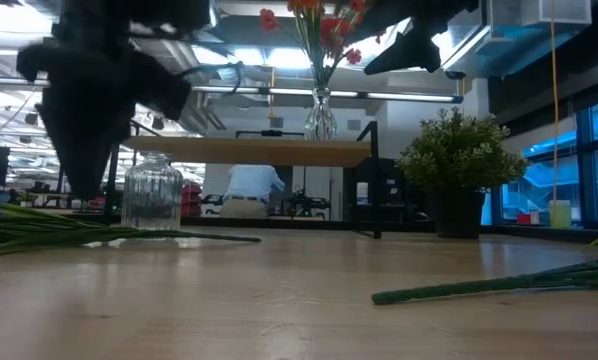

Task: Pick and place flowers into a vace then onto a shelf
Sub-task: Put the blue flowers into the transparent vase

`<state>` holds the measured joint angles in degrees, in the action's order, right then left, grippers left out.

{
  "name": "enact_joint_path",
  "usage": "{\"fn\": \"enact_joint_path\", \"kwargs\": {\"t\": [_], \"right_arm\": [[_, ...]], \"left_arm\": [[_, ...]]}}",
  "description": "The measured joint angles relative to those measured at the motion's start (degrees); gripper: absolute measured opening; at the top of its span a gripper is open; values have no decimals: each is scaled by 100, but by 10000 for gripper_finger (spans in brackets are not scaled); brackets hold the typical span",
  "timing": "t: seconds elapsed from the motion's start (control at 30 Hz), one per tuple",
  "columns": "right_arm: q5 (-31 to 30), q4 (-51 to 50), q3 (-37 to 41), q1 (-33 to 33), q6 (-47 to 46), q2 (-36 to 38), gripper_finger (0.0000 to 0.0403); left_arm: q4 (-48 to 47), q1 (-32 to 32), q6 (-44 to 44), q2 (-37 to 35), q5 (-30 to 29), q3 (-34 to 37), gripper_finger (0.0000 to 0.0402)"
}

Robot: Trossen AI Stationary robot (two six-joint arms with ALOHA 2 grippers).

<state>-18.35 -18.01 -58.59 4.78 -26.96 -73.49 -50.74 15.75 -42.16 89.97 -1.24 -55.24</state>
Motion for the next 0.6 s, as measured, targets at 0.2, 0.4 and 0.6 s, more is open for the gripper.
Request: {"fn": "enact_joint_path", "kwargs": {"t": [0.2, 0.4, 0.6], "right_arm": [[0, -36, 0, 122, 0, 0, 310], [-1, -33, 0, 119, 0, 0, 310], [0, -33, 0, 122, 7, 0, 310]], "left_arm": [[75, 30, -423, 0, -62, 499, 127], [799, 29, -511, 0, 234, 993, 127], [877, 38, -494, -27, 265, 1116, 106]]}}
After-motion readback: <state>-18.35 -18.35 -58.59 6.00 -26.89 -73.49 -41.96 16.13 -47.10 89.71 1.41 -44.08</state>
